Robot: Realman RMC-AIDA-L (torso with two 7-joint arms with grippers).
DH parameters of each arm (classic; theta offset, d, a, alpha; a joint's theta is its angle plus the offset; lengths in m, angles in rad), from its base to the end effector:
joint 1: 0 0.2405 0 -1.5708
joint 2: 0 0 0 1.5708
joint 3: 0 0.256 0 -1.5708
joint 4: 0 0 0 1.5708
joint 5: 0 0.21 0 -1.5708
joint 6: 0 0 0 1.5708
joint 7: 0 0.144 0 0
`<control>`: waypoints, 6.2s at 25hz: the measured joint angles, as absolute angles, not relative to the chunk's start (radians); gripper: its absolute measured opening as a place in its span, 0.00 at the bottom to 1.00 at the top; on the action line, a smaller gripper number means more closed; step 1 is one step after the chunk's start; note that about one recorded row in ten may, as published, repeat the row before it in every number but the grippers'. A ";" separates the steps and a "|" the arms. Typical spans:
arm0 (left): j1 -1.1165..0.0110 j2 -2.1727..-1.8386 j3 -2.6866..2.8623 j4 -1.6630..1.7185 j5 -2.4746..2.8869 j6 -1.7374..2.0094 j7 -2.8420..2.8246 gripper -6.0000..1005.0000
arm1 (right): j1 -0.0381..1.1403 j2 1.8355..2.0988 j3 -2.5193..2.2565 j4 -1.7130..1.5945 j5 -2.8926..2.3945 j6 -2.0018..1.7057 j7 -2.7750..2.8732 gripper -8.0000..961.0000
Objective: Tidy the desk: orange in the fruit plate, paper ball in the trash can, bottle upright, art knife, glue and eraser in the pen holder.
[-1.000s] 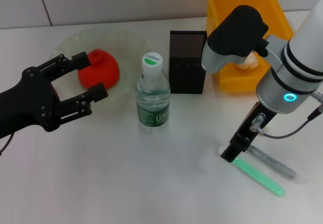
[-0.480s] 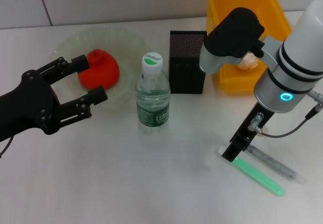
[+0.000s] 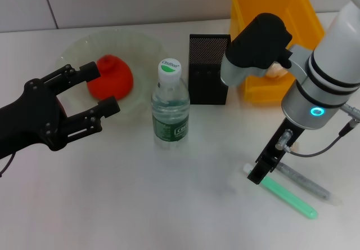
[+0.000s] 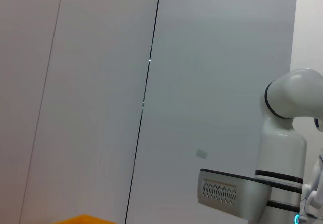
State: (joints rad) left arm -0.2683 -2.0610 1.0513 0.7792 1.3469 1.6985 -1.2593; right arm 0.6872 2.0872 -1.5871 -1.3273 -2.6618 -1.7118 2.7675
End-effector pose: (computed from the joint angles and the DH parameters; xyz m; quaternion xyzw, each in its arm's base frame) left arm -0.2409 0.2795 0.0285 -0.8842 -0.1267 -0.4262 0.1432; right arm 0.1625 0.3307 -0.0285 -0.8875 0.3325 -0.2916 0.1292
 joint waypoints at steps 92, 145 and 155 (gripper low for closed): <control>-0.264 -2.062 1.051 0.779 1.347 1.715 -1.258 0.78 | 0.752 2.091 -1.652 -1.141 -2.651 -1.604 2.809 0.48; -0.259 -2.062 1.049 0.779 1.341 1.727 -1.258 0.78 | 0.739 2.091 -1.674 -1.161 -2.651 -1.605 2.849 0.08; -0.259 -2.062 1.049 0.779 1.341 1.727 -1.258 0.78 | 0.738 2.091 -1.674 -1.161 -2.653 -1.608 2.849 0.06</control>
